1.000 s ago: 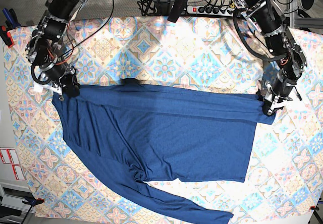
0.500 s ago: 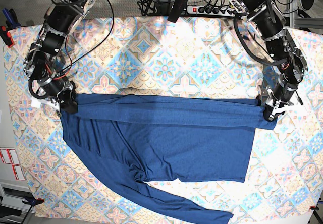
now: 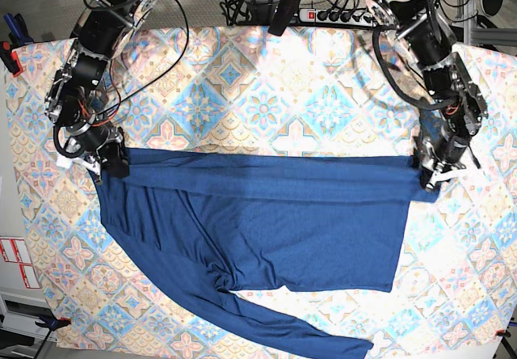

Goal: Fold the T-shirt properly
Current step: 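Drag the hem with both grippers further toward the robot, then hold the hem with both grippers and shift it slightly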

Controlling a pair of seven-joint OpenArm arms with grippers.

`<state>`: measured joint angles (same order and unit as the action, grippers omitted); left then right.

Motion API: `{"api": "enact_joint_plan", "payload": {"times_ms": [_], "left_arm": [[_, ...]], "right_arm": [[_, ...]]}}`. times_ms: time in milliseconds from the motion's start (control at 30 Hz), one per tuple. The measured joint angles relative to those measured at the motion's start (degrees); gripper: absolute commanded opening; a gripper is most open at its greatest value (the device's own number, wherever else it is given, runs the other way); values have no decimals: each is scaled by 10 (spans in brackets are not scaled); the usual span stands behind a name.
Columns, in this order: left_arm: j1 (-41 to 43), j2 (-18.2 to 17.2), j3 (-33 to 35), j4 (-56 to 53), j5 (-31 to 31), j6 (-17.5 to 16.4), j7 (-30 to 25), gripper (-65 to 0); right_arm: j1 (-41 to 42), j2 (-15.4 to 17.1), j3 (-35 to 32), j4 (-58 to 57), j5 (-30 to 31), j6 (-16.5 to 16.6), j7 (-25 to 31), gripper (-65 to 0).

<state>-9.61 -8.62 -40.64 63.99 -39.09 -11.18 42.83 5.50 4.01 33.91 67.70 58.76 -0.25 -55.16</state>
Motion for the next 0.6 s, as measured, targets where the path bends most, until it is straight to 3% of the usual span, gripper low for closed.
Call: {"api": "enact_joint_plan", "payload": {"times_ms": [233, 400, 600], "left_arm": [[-1, -1, 0, -67, -1, 0, -54, -634], [0, -1, 0, -71, 21, 4, -54, -451], [0, -3, 0, -70, 24, 1, -40, -322]], "right_arm": [[-12, 2, 2, 1, -2, 1, 8, -528], [-34, 4, 2, 3, -2, -2, -1, -414], [-46, 9, 1, 7, -2, -2, -2, -390]]}}
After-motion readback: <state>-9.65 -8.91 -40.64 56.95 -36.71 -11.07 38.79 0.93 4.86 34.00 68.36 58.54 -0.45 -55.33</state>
